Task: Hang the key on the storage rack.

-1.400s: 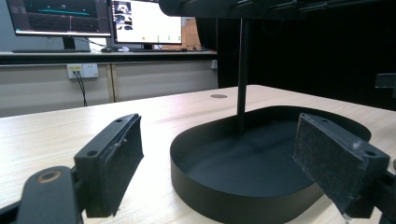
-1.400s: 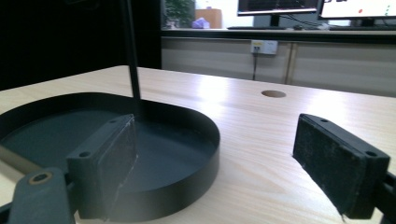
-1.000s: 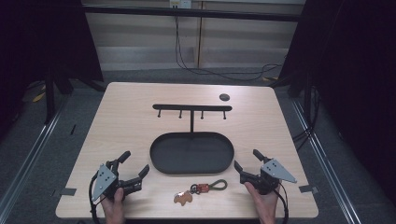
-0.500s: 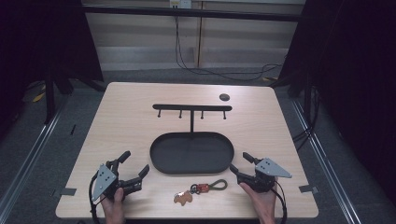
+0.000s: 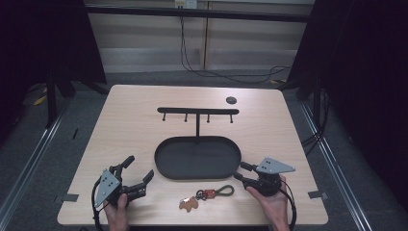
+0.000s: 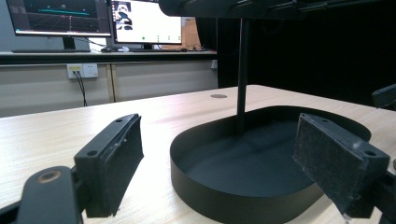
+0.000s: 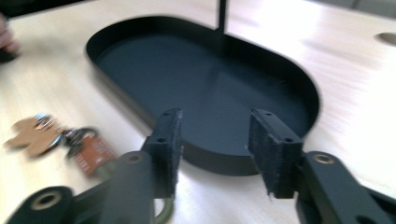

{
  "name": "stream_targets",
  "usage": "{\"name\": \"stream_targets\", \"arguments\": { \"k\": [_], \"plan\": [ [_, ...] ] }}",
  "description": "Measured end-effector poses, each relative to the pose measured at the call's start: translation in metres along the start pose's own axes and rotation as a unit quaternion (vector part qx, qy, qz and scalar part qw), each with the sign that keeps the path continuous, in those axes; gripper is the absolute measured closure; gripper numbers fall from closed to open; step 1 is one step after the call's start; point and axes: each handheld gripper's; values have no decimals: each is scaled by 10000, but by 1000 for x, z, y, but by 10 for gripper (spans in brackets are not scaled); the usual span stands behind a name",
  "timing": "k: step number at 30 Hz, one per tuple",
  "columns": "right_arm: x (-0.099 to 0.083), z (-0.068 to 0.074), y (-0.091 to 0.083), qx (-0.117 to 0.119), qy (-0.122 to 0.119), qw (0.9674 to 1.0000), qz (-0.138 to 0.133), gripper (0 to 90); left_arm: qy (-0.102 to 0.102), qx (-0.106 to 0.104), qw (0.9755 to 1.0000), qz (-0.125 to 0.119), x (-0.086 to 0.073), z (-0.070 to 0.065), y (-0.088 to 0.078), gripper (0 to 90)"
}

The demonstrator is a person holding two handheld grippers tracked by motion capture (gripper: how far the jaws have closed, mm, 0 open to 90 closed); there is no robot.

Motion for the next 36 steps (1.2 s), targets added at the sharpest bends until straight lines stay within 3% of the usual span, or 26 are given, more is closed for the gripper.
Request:
{"name": "stream_targets", "arguments": {
  "k": [6, 9, 11, 12, 13, 14, 15, 17, 20, 22, 23, 24, 27, 32, 36],
  "plan": [
    [17, 0, 5, 338, -10, 9976, 599, 510, 11, 1, 10000, -4, 0, 0, 0, 155],
    [21, 1, 7, 419, -86, 9956, 829, 550, -1, 1, 10000, -14, 0, 0, 0, 155],
    [24, 3, 9, 577, -190, 9926, 1047, 554, -17, 0, 10000, -12, 0, 0, 0, 155],
    [27, 5, 11, 725, -200, 9895, 1231, 577, -23, -1, 10000, -15, 0, 0, 0, 155],
    [27, 5, 11, 725, -200, 9895, 1231, 577, -7, 0, 10000, -19, 0, 0, 0, 155],
    [29, 5, 12, 819, -225, 9870, 1368, 618, -6, 1, 10000, -18, 0, 0, 0, 155],
    [29, 5, 12, 819, -225, 9870, 1368, 618, -5, 0, 10000, -17, 0, 0, 0, 155],
    [32, 5, 14, 910, -237, 9839, 1522, 624, -6, 0, 10000, -18, 0, 0, 0, 155],
    [36, 5, 16, 1066, -274, 9791, 1709, 586, 0, 1, 10000, -13, 0, 0, 0, 155],
    [39, 6, 19, 1202, -266, 9736, 1924, 545, -6, 1, 10000, -18, 0, 0, 0, 155],
    [41, 7, 20, 1174, -360, 9718, 2011, 545, -2, 1, 10000, -15, 0, 0, 0, 155],
    [43, 7, 23, 1246, -400, 9669, 2190, 545, -6, 1, 10000, -18, 0, 0, 0, 155],
    [44, 8, 25, 1238, -453, 9642, 2302, 544, -8, 1, 10000, -19, 0, 0, 0, 155],
    [44, 10, 31, 1292, -469, 9541, 2660, 471, -2, 0, 10000, -13, 0, 0, 0, 155],
    [45, 9, 32, 1193, -484, 9545, 2691, 490, 11, -1, 10000, -4, 0, 0, 0, 155]
  ]
}}
Point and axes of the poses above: each handheld gripper's, and its own axes: y roughly forward along the jaws, x roughly out of its top, z roughly to its left
